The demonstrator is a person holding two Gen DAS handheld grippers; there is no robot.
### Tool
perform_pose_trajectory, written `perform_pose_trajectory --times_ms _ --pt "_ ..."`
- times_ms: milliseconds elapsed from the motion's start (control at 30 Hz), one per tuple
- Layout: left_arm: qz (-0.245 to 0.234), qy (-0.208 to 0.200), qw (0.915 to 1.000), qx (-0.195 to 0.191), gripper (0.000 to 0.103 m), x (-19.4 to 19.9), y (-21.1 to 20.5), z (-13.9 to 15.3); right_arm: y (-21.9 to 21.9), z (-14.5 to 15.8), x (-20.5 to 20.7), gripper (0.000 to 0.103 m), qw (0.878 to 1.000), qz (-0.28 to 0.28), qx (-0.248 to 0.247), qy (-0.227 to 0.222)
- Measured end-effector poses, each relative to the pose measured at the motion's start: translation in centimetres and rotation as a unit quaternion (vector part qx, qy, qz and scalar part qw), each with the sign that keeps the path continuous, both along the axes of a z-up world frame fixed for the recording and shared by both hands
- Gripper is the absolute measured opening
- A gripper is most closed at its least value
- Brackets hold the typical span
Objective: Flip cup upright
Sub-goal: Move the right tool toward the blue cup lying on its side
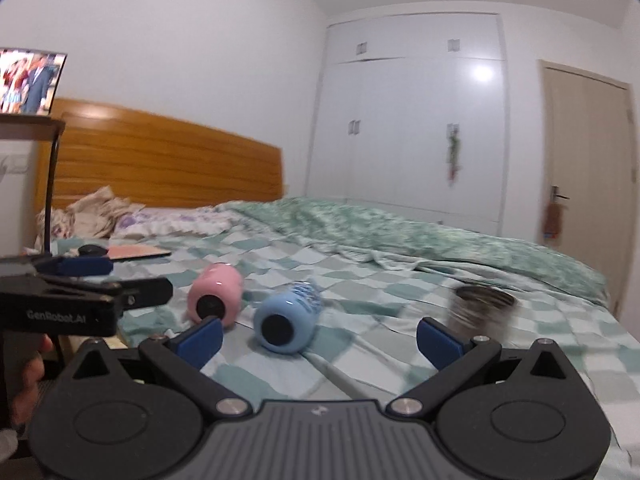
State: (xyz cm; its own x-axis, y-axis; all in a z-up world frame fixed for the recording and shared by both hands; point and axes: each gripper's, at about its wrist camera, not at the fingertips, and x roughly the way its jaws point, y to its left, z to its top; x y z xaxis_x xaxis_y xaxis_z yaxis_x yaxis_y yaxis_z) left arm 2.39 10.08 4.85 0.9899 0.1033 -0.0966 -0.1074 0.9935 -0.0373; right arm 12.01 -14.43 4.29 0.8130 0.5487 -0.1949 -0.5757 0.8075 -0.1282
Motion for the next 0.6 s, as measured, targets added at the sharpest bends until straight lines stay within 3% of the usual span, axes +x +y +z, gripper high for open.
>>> perform_pose_trajectory --times_ms 300,433,600 --pt "0.035 0.034 0.9988 -0.007 0.103 5.2 7.3 1.1 7.7 0.9 6.4 0.103 0.998 -0.003 -0.034 0.055" --pt "0.047 0.054 0.9974 0.008 0.103 7.9 9.6 1.1 10.6 0.3 10.3 0.103 0.994 -0.017 -0.037 0.105" --pt "0.034 0.062 0.9975 0.007 0.103 10.7 11.8 0.8 13.5 -0.8 15.3 0.103 0.979 -0.089 -0.055 0.175"
